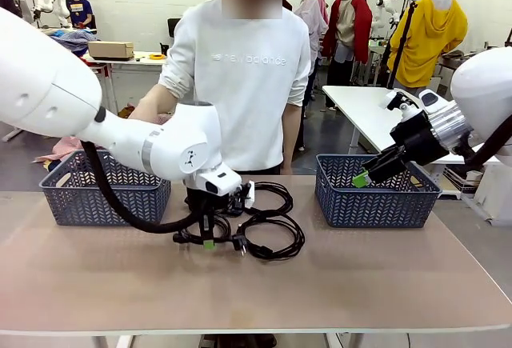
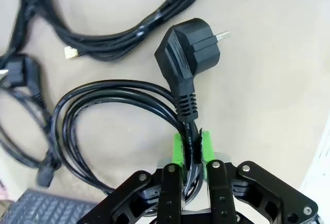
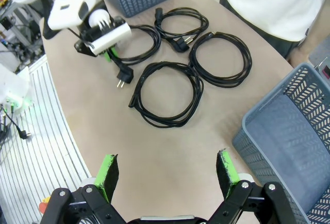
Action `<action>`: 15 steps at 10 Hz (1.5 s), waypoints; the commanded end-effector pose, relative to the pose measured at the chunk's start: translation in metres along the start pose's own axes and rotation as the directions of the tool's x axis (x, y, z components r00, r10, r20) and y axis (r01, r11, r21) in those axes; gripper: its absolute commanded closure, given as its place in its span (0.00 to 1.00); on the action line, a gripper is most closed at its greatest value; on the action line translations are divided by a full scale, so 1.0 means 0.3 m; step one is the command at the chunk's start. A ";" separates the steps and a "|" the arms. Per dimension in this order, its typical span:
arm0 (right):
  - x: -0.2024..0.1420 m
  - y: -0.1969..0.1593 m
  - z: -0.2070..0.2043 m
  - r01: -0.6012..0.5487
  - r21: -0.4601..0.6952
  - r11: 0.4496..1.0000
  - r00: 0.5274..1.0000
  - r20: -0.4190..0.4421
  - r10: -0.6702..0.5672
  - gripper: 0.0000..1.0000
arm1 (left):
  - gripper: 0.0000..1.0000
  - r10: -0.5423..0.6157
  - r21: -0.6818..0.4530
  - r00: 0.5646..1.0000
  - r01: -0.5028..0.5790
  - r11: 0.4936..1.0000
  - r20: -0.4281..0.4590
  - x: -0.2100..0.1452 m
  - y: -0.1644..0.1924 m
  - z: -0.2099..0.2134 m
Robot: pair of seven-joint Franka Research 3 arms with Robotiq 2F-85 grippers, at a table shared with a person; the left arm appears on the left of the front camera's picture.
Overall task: Organize the cables according to human instructions.
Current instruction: Pick up a bundle of cables and place it in the basket indicated by the human.
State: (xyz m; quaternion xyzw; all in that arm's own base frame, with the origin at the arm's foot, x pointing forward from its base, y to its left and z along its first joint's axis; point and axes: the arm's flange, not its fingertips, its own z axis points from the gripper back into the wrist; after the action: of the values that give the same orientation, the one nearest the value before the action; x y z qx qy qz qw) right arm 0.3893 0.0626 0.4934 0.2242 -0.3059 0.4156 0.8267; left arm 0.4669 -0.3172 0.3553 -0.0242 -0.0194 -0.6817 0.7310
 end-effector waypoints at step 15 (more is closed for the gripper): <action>0.003 -0.011 -0.006 -0.020 0.013 1.000 0.999 0.030 0.020 0.00 | 1.00 0.244 0.272 0.961 -0.271 0.923 0.130 -0.712 0.311 0.540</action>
State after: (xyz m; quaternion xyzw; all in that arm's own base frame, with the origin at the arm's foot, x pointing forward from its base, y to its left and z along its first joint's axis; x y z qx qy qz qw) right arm 0.3892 0.0624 0.4937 0.2237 -0.3060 0.4150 0.8271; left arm 0.5447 -0.0947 0.5082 0.0554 -0.1290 -0.5687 0.8105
